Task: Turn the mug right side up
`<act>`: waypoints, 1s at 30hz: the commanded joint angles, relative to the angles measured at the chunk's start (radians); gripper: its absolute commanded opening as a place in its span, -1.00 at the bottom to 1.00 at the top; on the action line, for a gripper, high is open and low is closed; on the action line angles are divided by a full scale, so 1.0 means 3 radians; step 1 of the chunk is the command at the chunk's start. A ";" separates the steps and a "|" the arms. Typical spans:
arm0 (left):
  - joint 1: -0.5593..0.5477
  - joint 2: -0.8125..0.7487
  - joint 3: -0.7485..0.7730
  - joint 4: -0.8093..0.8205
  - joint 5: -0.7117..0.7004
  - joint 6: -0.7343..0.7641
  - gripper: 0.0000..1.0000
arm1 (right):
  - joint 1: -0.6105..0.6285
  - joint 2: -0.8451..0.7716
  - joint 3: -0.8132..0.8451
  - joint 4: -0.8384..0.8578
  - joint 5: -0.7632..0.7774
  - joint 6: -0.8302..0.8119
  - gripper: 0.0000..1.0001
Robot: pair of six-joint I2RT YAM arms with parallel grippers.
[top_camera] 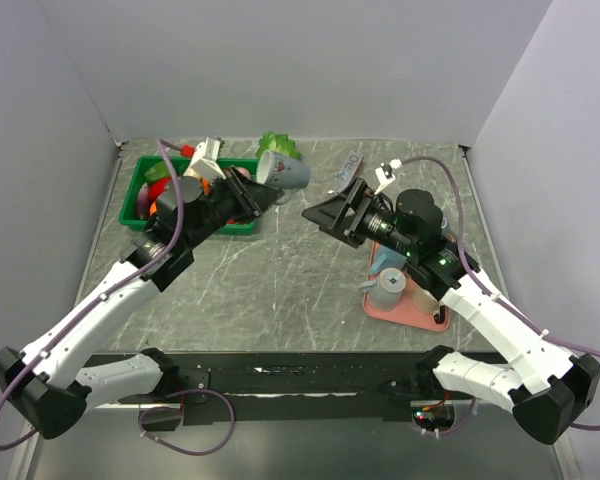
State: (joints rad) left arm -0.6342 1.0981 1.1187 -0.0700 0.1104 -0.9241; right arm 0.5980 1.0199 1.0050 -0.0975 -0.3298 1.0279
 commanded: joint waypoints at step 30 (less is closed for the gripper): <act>0.1797 -0.0219 -0.1208 -0.1346 -0.1917 0.1132 -0.98 | -0.0316 -0.0158 0.0015 -0.1613 0.0568 -0.0394 0.99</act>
State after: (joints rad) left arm -0.1421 0.9955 0.7216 -0.5346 -0.4744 -0.6086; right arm 0.5205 0.9924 0.9901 -0.5732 -0.1513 0.9348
